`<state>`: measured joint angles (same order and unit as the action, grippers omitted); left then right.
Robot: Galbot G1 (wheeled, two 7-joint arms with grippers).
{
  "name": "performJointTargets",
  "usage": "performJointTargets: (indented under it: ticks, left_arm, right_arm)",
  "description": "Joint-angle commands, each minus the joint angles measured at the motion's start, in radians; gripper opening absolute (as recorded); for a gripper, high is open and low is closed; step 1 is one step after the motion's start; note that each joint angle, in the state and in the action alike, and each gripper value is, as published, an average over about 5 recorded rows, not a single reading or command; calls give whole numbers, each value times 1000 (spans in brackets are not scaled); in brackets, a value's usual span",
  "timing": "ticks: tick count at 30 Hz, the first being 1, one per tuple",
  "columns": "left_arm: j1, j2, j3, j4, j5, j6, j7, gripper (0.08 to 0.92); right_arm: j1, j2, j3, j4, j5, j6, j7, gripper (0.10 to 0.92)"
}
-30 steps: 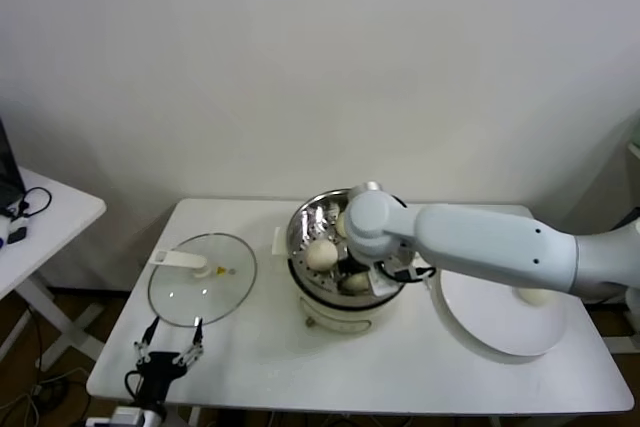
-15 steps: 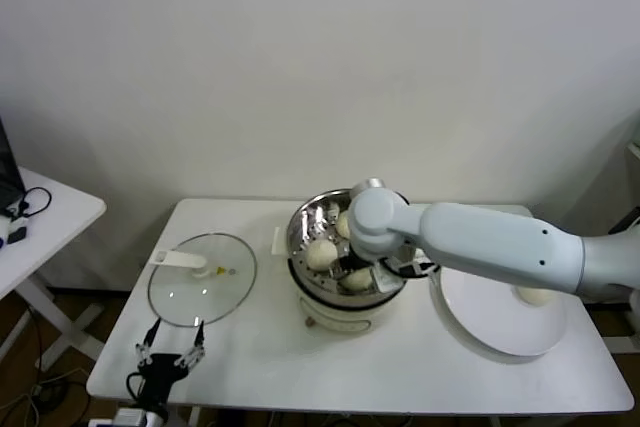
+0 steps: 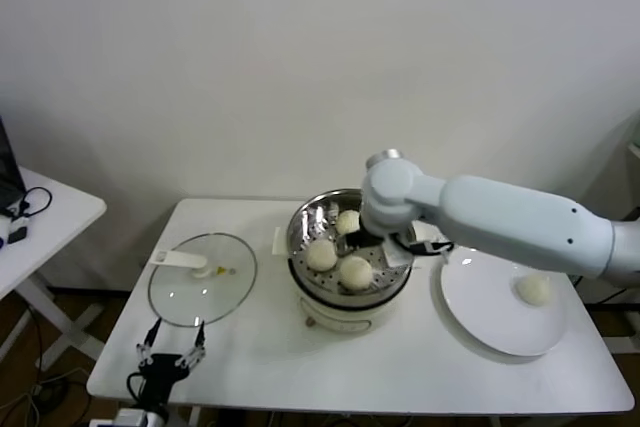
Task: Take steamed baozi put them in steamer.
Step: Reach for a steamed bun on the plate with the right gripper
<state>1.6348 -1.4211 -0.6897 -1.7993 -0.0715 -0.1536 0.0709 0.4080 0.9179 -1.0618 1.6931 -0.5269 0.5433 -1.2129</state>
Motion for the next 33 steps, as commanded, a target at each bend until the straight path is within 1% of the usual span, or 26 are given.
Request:
performJointTargets:
  ticks: [1, 3, 6, 9, 11, 13, 16, 22, 27, 33]
  left_arm:
    - [-2, 2, 11, -6, 4, 4, 0, 823]
    - [-4, 3, 15, -9, 5, 7, 0, 823]
    - [-12, 1, 23, -10, 2, 12, 0, 823]
    - [-18, -2, 30, -12, -1, 14, 0, 823]
    - [-20, -2, 34, -15, -1, 15, 0, 823]
    - [-20, 0, 35, -17, -1, 15, 0, 823]
    - [-21, 2, 35, -19, -1, 15, 1, 823]
    - [-25, 1, 40, -15, 1, 14, 2, 823]
    - [-25, -1, 43, -18, 7, 16, 2, 823]
    - [-27, -6, 45, -27, 14, 23, 2, 823]
  right_arm:
    - [266, -201, -146, -37, 504, -302, -13, 823]
    - [342, -262, -239, -66, 623, -376, -14, 823]
    - [398, -340, -320, -116, 738, -453, -2, 823]
    - [383, -406, -334, -173, 792, -508, 26, 823]
    - [345, -450, -319, -207, 791, -534, 48, 823]
    - [279, -494, -278, -237, 765, -542, 70, 823]
    - [108, -559, -136, -276, 686, -534, 87, 823]
    - [-381, -636, 285, -337, 559, -557, 92, 823]
    - [-659, -620, 544, -414, 470, -559, 91, 823]
    - [-751, -534, 647, -543, 320, -498, 86, 823]
